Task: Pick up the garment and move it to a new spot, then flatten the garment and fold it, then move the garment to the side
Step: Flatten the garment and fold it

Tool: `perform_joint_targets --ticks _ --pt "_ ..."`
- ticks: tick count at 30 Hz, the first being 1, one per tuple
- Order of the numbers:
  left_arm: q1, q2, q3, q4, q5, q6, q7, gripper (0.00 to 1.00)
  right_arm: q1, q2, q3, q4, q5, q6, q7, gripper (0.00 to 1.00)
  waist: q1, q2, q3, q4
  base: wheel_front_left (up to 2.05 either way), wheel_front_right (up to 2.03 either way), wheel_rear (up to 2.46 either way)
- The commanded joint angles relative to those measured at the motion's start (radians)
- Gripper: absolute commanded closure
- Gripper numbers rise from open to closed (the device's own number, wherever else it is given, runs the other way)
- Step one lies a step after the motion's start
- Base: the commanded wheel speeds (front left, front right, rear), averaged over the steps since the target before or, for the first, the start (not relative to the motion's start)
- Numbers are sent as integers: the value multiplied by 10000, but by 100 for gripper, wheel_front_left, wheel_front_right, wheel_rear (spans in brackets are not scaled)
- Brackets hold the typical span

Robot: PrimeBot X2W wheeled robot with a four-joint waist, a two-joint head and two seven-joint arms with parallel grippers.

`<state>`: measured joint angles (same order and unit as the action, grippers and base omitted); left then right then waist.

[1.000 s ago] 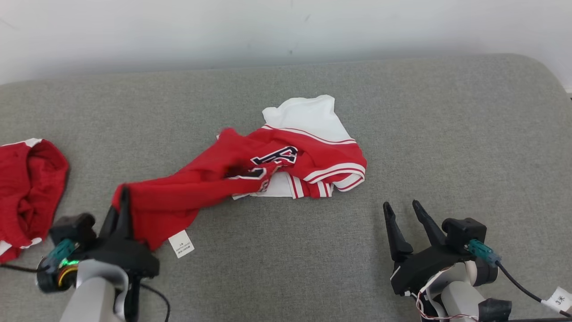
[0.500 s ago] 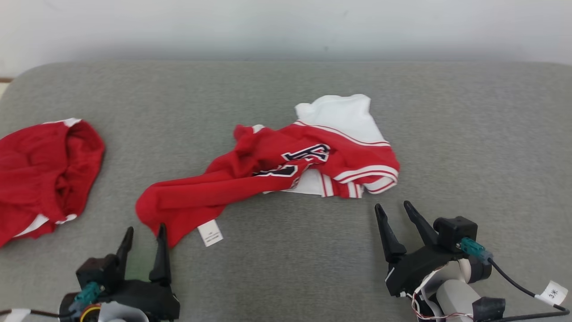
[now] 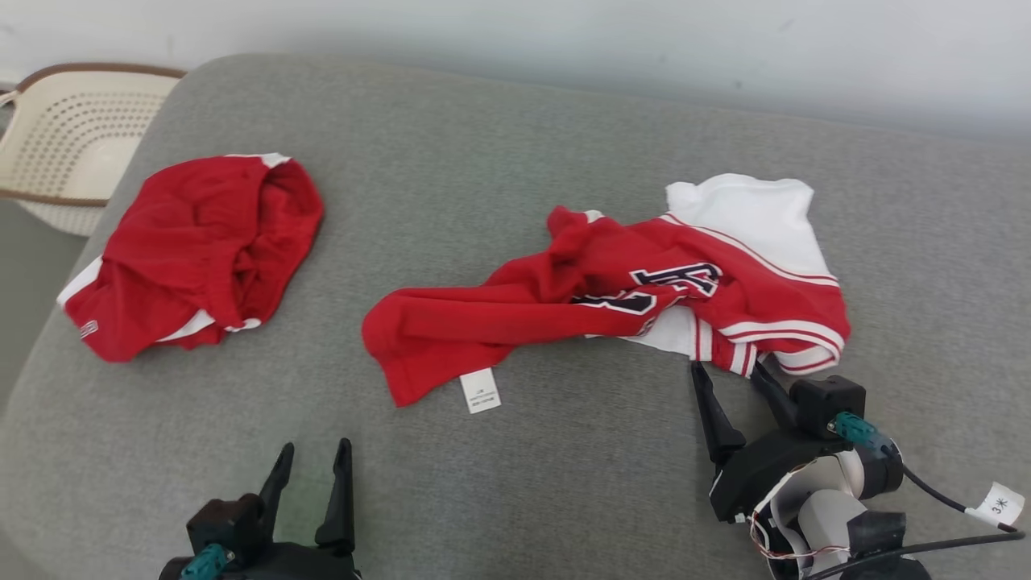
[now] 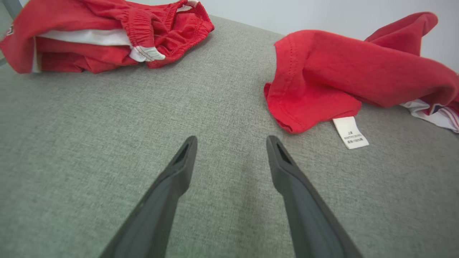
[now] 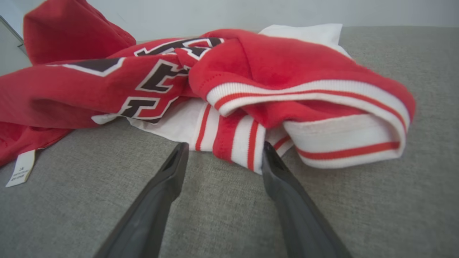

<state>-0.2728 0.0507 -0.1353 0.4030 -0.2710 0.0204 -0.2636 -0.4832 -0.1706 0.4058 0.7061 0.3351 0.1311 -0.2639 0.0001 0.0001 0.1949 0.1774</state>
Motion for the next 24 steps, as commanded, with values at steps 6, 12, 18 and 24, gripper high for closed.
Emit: perform_joint_targets --ticks 6,12,18,24 --pt "210 3 -179 -66 -149 79 -18 0 -186 73 -250 906 -655 -6 15 7 -1 -1 31 468 0 0 0" --pt "293 2 -230 -68 -45 40 -18 0 -282 189 -526 915 -865 -2 0 100 -1 -1 -259 290 0 0 0" --pt "526 2 -196 -79 53 -86 -18 0 37 -205 -520 -857 -457 -2 -2 100 -1 -1 -773 -175 0 0 0" --pt "847 0 -306 24 -156 -92 -18 0 0 -945 -176 -2496 -39 -2 -2 100 -1 -1 -1411 -633 0 0 0"
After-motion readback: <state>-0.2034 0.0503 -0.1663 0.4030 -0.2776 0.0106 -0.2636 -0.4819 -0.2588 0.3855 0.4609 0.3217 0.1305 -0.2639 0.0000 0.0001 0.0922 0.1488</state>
